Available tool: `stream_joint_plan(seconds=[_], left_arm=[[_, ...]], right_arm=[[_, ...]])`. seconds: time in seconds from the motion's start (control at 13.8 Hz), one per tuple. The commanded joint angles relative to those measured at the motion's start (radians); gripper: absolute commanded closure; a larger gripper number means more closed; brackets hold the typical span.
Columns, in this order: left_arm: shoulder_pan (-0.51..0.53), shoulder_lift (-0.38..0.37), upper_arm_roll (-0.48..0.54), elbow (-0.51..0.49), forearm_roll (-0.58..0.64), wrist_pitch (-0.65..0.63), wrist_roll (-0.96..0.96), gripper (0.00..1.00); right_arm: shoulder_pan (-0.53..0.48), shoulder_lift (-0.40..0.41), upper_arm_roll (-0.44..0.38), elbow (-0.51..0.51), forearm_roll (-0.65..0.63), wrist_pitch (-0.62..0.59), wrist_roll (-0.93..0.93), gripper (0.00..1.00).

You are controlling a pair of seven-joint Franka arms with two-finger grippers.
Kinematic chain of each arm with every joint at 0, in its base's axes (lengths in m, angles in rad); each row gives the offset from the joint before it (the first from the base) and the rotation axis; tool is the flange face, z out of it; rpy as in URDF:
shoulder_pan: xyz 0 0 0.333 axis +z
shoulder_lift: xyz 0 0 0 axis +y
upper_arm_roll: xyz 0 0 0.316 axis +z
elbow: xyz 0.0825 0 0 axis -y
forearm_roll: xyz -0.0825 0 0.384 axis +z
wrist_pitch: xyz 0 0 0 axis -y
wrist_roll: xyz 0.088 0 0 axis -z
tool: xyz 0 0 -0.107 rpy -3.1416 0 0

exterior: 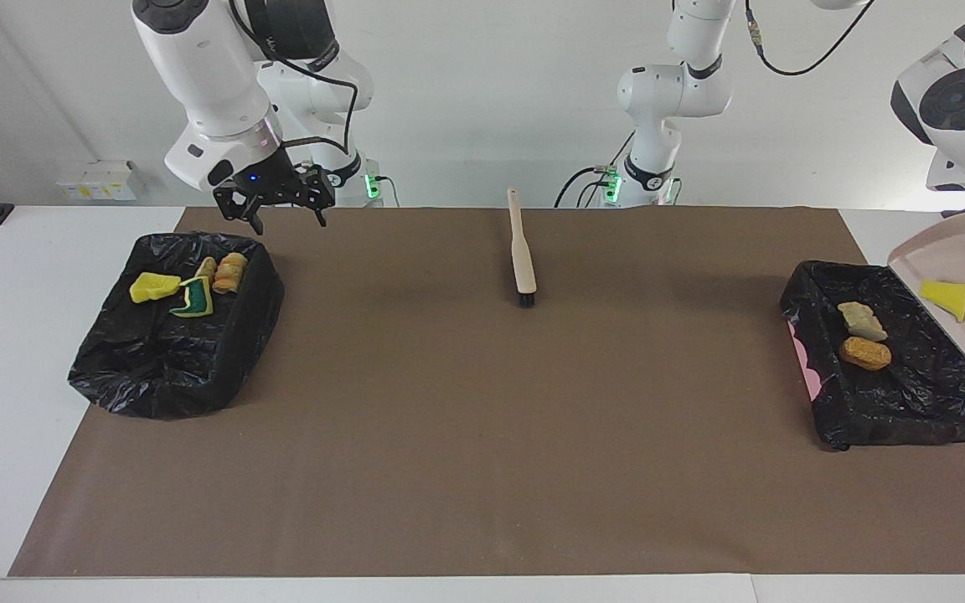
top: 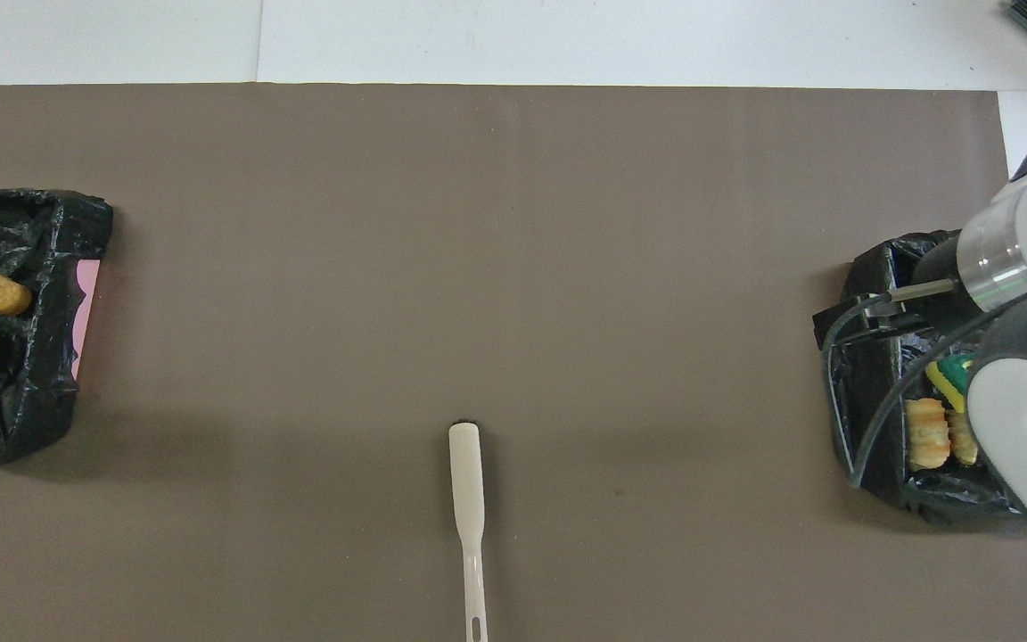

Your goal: Sweep and dump trash in bin

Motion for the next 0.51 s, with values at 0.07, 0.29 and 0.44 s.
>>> stream_joint_plan(seconds=[0.07, 0.29, 0.44], left_arm=[[0.003, -0.070, -0.001, -0.073, 0.163, 0.051, -0.022, 1.00], [0.002, -0.122, -0.001, -0.145, 0.264, 0.057, -0.040, 1.00], [-0.004, -0.156, -0.010, -0.192, 0.330, 0.048, -0.118, 1.00]], right_arm=[[-0.026, 0.003, -0.001, 0.032, -0.004, -0.021, -0.012, 0.00], [-0.038, 0.004, -0.028, 0.033, -0.005, -0.021, -0.021, 0.00], [-0.023, 0.012, -0.060, 0.035, -0.016, -0.033, -0.024, 0.00]])
